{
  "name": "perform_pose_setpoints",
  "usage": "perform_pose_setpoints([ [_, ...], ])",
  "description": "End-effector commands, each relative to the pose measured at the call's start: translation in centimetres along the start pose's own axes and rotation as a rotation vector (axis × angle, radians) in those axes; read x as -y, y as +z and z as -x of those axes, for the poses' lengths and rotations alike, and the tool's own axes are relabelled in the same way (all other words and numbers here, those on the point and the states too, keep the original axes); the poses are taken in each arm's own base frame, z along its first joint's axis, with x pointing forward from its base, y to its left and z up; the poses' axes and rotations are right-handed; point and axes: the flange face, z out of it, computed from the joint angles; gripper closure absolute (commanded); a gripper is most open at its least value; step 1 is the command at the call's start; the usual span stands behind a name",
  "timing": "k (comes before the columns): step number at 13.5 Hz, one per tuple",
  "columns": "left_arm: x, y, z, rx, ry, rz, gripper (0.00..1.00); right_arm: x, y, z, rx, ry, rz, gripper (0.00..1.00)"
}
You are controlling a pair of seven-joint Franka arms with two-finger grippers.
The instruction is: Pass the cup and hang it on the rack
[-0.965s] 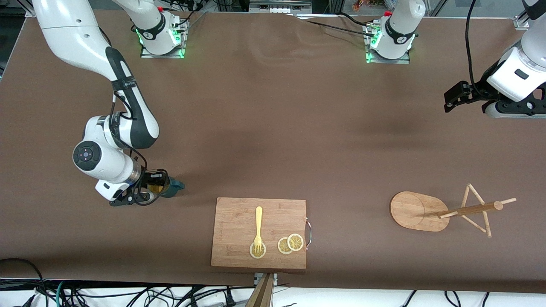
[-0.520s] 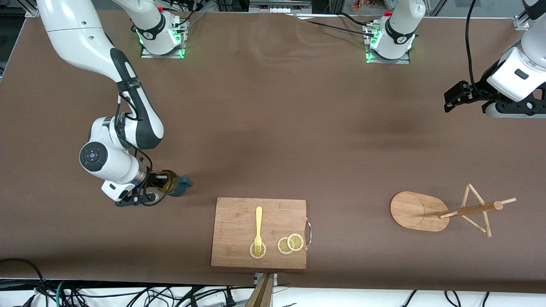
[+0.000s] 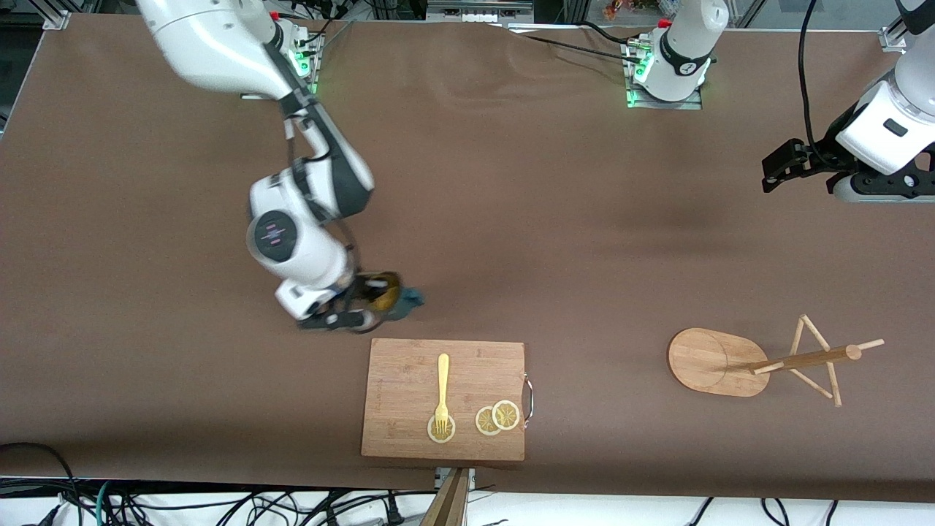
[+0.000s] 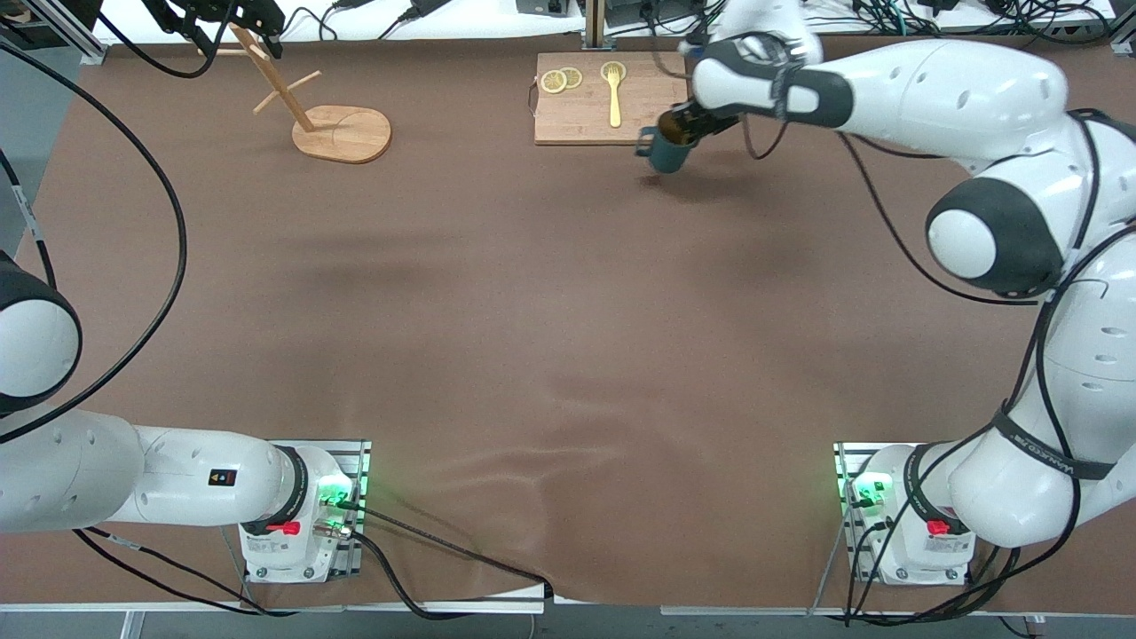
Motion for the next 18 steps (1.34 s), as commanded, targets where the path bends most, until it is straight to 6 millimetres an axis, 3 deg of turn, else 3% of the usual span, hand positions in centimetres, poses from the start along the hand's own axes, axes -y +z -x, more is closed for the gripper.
perform_pose_setpoints([
  [1,1.0,0.4,0.3,0.033,0.005,0.012,0.0,8.1,2.0,4.3,0.019,0.053,0.014,1.0],
  [4,0.9,0.7,0.3,0.048,0.008,0.01,0.0,15.6,3.6,8.6,0.012,0.082,0.007,1.0],
  [8,1.0,1.2,0.5,0.068,0.057,0.006,0.0,23.7,8.2,14.6,-0.055,0.082,0.053,1.0],
  [10,1.0,1.1,0.5,0.071,0.057,0.003,0.0,25.2,9.0,15.5,-0.076,0.113,0.051,1.0],
  [13,1.0,1.4,0.6,0.083,0.062,0.002,0.0,25.6,9.3,15.7,-0.087,0.128,0.031,1.0],
  [16,0.5,2.2,1.0,0.14,0.109,0.015,0.0,25.8,9.1,15.9,-0.088,0.147,0.026,0.47],
  [18,0.3,2.5,1.5,0.186,0.134,0.018,0.0,26.0,8.1,15.8,-0.088,0.157,0.02,0.37],
])
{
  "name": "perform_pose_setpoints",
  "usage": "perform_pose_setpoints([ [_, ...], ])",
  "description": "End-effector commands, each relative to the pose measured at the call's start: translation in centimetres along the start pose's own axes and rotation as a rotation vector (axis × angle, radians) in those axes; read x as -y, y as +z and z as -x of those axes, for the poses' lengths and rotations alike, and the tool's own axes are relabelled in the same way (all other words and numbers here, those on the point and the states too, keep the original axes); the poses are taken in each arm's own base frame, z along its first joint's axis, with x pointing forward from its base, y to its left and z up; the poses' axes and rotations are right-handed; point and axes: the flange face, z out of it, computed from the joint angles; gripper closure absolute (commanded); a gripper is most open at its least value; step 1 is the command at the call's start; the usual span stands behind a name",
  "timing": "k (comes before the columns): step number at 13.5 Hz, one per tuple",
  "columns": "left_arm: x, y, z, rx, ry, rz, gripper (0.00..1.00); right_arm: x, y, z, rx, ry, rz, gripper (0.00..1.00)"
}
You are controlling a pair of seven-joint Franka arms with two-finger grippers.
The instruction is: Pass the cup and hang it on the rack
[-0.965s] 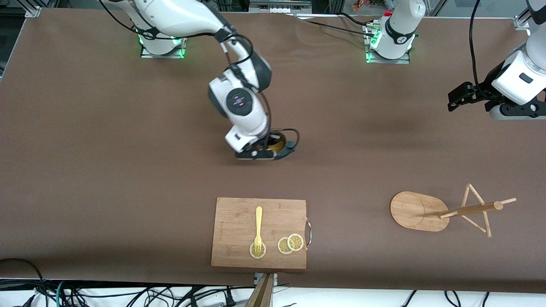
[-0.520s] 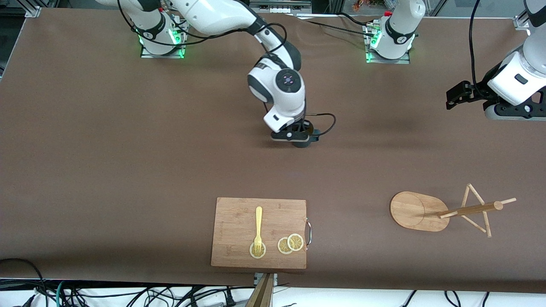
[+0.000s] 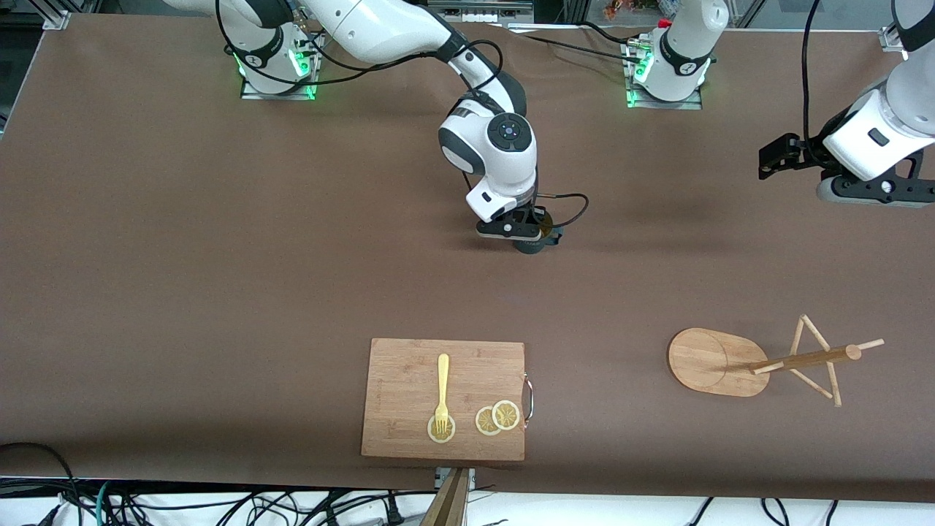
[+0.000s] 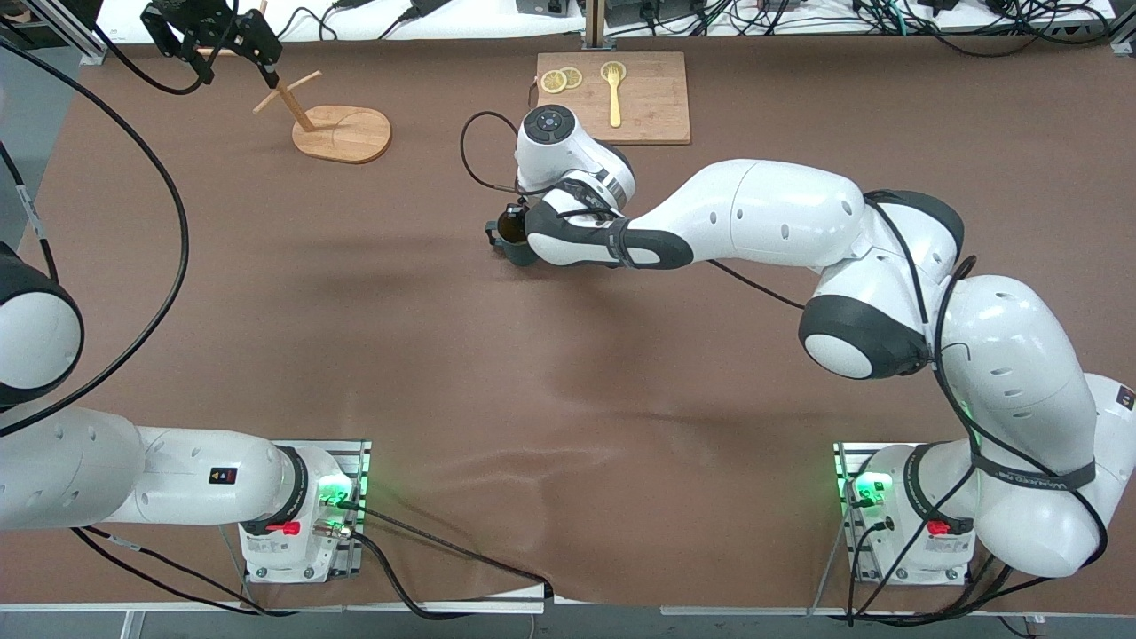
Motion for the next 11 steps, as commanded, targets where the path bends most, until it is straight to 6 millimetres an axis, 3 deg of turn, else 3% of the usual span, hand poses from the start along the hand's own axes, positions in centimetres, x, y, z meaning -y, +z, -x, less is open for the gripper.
perform_pose_setpoints([
  [1,-0.9,0.4,0.9,0.063,0.091,0.032,0.0,0.7,-2.3,-0.5,-0.014,0.026,-0.011,0.32],
  [3,-1.5,1.9,1.1,0.15,0.22,0.074,0.0,0.0,-5.4,-1.8,-0.004,0.041,0.011,0.26],
  [5,-1.8,3.5,1.3,0.184,0.283,0.108,0.0,-1.4,-10.5,-4.6,-0.005,0.07,0.008,0.14],
  [6,-1.9,4.3,1.3,0.191,0.348,0.12,0.0,-3.1,-12.7,-6.9,-0.003,0.089,0.01,0.01],
  [8,-2.6,6.5,0.9,0.165,0.492,0.193,0.0,-7.0,-18.1,-11.0,0.007,0.056,0.005,0.0],
  [11,-3.1,11.2,-0.1,0.043,0.746,0.314,0.0,-14.4,-23.0,-15.9,0.064,0.042,0.065,0.0],
])
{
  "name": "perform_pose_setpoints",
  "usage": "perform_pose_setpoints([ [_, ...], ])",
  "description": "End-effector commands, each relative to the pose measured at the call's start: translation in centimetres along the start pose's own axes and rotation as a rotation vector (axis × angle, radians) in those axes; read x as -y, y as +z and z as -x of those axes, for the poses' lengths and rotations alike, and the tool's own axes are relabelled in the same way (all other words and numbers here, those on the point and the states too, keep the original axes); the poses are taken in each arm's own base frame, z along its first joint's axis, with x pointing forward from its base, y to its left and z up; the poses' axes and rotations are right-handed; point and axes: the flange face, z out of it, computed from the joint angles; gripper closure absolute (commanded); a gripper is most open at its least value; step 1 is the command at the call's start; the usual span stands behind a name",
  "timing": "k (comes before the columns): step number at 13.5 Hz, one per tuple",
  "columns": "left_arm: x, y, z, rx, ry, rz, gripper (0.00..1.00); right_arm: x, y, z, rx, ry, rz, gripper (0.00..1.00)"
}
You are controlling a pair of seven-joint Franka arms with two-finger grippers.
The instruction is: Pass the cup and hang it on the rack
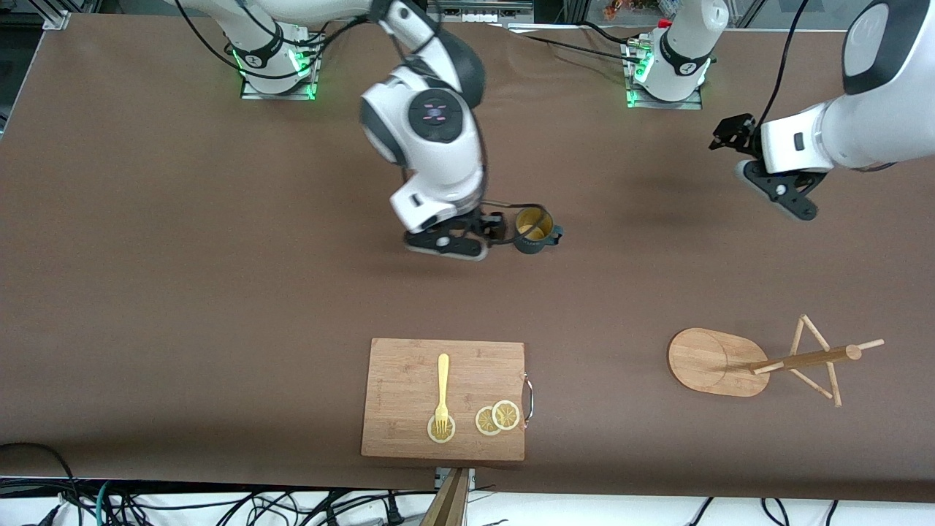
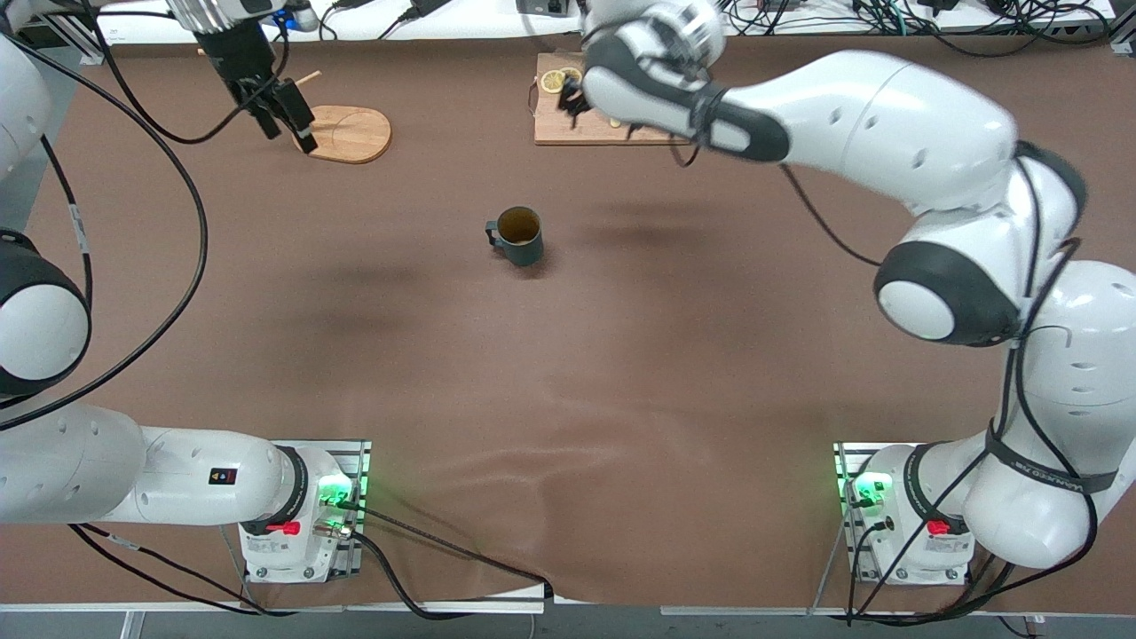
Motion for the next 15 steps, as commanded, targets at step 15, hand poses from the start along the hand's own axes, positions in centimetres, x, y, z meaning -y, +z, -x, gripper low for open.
perform_pose_setpoints([
  [15,3.8,30.5,-8.8,-0.959,0.837,0.323,0.0,-36.6,-16.4,-4.1,0.117,-0.216,-0.019,0.0],
])
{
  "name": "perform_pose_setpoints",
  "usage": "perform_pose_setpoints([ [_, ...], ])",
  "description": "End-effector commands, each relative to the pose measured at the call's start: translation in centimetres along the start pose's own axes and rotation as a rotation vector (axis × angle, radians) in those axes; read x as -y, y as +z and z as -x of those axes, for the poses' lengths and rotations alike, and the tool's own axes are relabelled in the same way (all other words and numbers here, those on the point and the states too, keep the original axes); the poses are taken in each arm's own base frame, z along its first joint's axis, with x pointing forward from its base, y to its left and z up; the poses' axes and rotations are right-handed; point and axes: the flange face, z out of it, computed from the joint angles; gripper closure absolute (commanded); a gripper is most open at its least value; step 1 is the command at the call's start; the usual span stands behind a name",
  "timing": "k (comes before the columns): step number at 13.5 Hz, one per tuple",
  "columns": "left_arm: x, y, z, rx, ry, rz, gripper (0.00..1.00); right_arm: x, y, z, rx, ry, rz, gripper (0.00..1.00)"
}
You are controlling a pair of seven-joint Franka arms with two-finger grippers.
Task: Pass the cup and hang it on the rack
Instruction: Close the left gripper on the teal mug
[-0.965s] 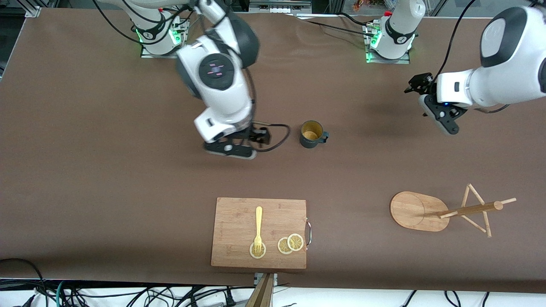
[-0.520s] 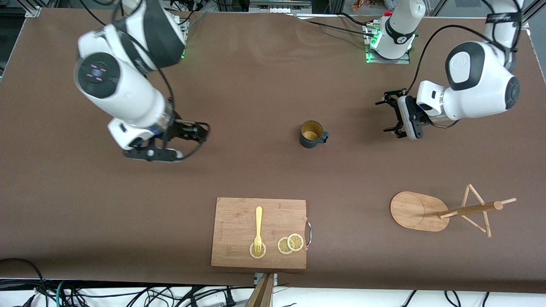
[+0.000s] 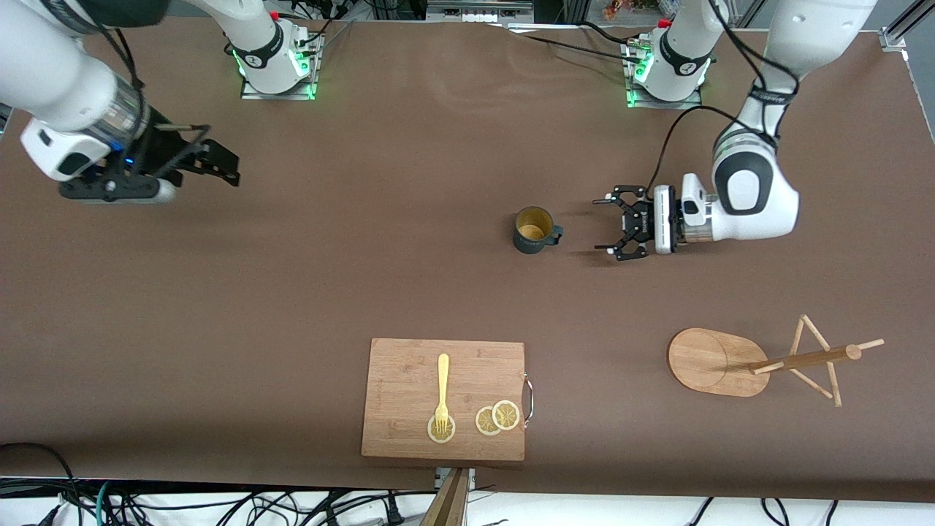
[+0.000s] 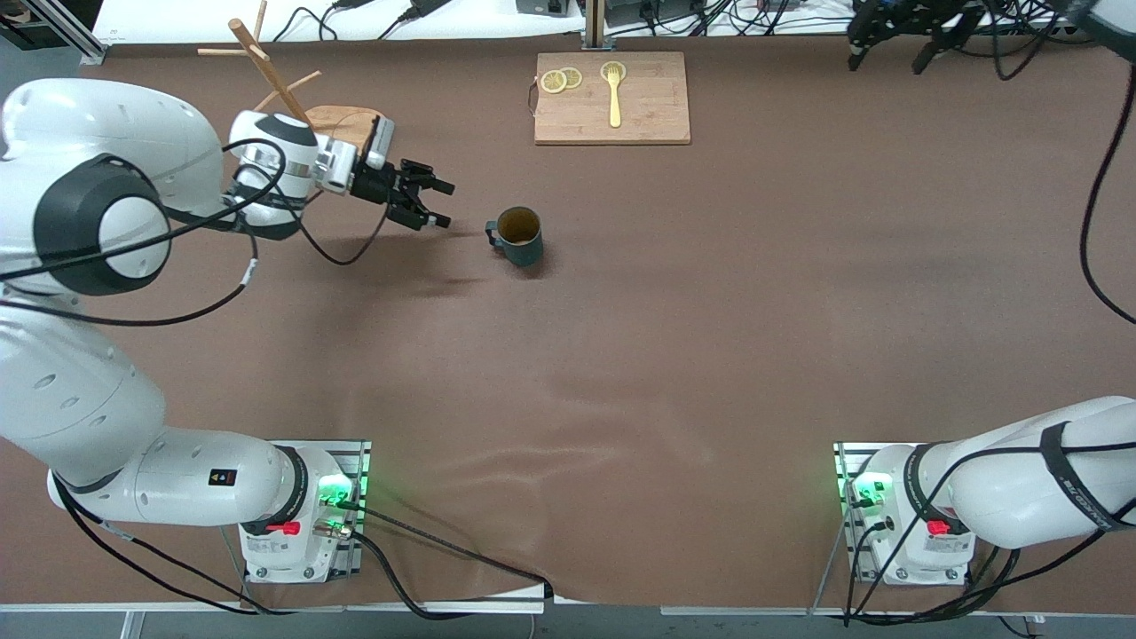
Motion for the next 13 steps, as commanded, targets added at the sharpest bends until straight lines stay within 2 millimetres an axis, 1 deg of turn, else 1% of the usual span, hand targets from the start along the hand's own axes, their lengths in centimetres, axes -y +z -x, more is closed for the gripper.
perform_pose_setpoints([
  [1,0.3,4.1,1.3,-0.087,0.114,-0.012,0.0,-2.3,-0.5,0.4,-0.001,-0.055,-0.009,0.0],
  [2,0.1,5.6,1.9,-0.115,0.15,-0.02,0.0,-2.8,-0.5,0.3,-0.002,-0.075,-0.005,0.0],
  [3,0.1,6.7,3.1,-0.131,0.168,-0.028,0.0,-3.0,-0.6,0.3,-0.001,-0.077,-0.003,0.0],
  [4,0.2,7.5,4.2,-0.151,0.186,-0.03,0.0,-3.1,-0.7,0.3,-0.001,-0.086,0.005,0.0],
  [6,-0.2,9.0,6.2,-0.212,0.18,-0.001,0.0,-4.3,-0.7,0.1,-0.001,-0.069,0.011,0.0],
  [8,-0.4,10.5,7.6,-0.28,0.206,-0.022,0.01,-4.1,-0.9,0.1,-0.005,-0.083,0.016,0.0],
  [9,-0.1,10.9,7.7,-0.306,0.222,-0.025,0.08,-4.4,-1.0,0.2,-0.006,-0.081,0.018,0.0],
  [10,0.1,10.9,7.8,-0.318,0.225,-0.024,0.27,-4.5,-1.1,0.3,-0.007,-0.078,0.019,0.0],
  [11,0.2,10.8,7.9,-0.319,0.224,-0.025,0.5,-4.8,-1.0,0.3,0.002,-0.072,0.021,0.0],
  [12,0.3,10.8,7.7,-0.319,0.229,-0.027,0.67,-4.6,-1.1,0.4,0.004,-0.077,0.022,0.0],
  [13,0.5,10.6,7.7,-0.321,0.229,-0.032,0.8,-4.6,-1.5,0.6,-0.005,-0.076,0.02,0.0],
])
